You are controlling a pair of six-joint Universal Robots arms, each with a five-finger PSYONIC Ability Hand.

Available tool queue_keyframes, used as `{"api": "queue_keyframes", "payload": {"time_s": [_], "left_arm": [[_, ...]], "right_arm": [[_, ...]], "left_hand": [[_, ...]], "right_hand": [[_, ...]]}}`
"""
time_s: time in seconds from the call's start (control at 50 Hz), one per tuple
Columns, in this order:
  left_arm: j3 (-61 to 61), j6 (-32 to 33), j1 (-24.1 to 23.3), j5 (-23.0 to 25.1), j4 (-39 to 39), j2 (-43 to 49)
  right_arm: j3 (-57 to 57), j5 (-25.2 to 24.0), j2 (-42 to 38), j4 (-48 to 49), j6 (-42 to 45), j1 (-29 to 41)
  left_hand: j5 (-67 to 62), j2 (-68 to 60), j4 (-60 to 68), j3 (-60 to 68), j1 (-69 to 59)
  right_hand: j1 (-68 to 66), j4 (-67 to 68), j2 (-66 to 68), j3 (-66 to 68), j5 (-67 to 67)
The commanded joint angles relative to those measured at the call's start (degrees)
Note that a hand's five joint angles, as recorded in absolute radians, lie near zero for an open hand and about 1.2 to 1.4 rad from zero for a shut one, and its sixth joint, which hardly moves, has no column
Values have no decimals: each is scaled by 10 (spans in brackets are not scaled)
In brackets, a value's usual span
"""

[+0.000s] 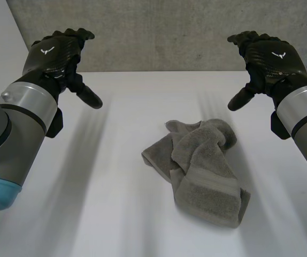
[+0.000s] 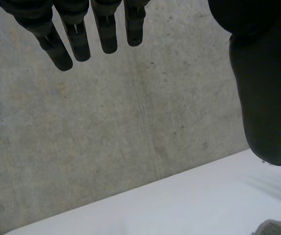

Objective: Fold the towel.

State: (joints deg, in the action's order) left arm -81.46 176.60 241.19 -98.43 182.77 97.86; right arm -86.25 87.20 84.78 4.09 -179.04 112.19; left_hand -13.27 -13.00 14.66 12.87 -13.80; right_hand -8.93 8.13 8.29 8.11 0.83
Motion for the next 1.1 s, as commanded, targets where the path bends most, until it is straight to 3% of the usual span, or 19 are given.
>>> {"api": "queue_keyframes", "payload": {"time_s": [0.02, 0.18, 0.28, 0.3, 0.38, 0.5, 0.64, 0.66, 0.68, 0.72, 0.74, 0.76, 0.78, 0.8, 0.82, 0.9, 1.1], "left_arm": [[-16, -1, 1, 4, -1, -1], [-31, 4, -7, 32, 6, 3], [-18, -1, -23, 125, 6, 55], [-18, -1, -23, 126, 6, 55], [23, -5, -69, 179, 9, 130], [73, -6, -103, 197, 9, 227], [114, -10, -139, 194, 9, 306], [122, -13, -143, 193, 8, 323], [122, -13, -143, 193, 8, 323], [131, -24, -146, 192, 7, 343], [131, -24, -146, 192, 7, 343], [133, -32, -148, 192, 6, 347], [133, -32, -148, 192, 6, 347], [133, -41, -148, 191, 5, 346], [133, -49, -147, 190, 4, 341], [131, -72, -136, 188, 0, 307], [83, -96, -75, 187, -7, 148]], "right_arm": [[-11, -3, 1, -1, 2, 1], [-20, -5, -1, -44, 75, -14], [-37, -22, -8, -64, 125, -48], [-38, -22, -8, -64, 125, -48], [-59, -79, -41, -50, 141, -65], [-73, -172, -110, -1, 138, -92], [-60, -186, -191, 27, 140, -92], [-54, -186, -210, 33, 140, -91], [-54, -186, -210, 33, 140, -91], [-45, -186, -233, 40, 139, -89], [-45, -186, -233, 40, 139, -89], [-43, -187, -238, 40, 139, -88], [-41, -187, -236, 38, 139, -87], [-41, -187, -236, 38, 139, -87], [-40, -187, -232, 36, 139, -86], [-42, -188, -209, 36, 138, -89], [-30, -202, -25, -13, 125, -57]], "left_hand": [[110, 8, -24, -6, 16], [117, 14, -31, -13, 22], [115, 13, -29, -11, 21], [115, 13, -29, -11, 21], [117, 14, -31, -13, 22], [115, 13, -29, -11, 21], [94, -9, -8, 10, -1], [70, -32, 16, 34, -24], [70, -33, 16, 34, -25], [-151, -253, 237, 255, -245], [-152, -255, 238, 256, -247], [-315, -418, 401, 419, -410], [-317, -420, 403, 421, -412], [-495, -598, 581, 599, -590], [-567, -669, 653, 671, -661], [-567, -670, 653, 671, -662], [-567, -670, 653, 671, -662]], "right_hand": [[-11, 19, 17, 19, -8], [-11, 19, 17, 19, -8], [-11, 19, 17, 19, -8], [-11, 19, 17, 19, -8], [-11, 19, 17, 19, -8], [-11, 19, 17, 19, -8], [-11, 19, 17, 19, -8], [-93, 101, 99, 101, -91], [-94, 102, 100, 102, -92], [-395, 403, 402, 403, -393], [-397, 405, 403, 405, -394], [-527, 535, 533, 535, -524], [-641, 649, 648, 649, -639], [-642, 650, 649, 651, -640], [-710, 718, 716, 718, -708], [-711, 719, 717, 719, -708], [-711, 719, 717, 719, -708]]}}
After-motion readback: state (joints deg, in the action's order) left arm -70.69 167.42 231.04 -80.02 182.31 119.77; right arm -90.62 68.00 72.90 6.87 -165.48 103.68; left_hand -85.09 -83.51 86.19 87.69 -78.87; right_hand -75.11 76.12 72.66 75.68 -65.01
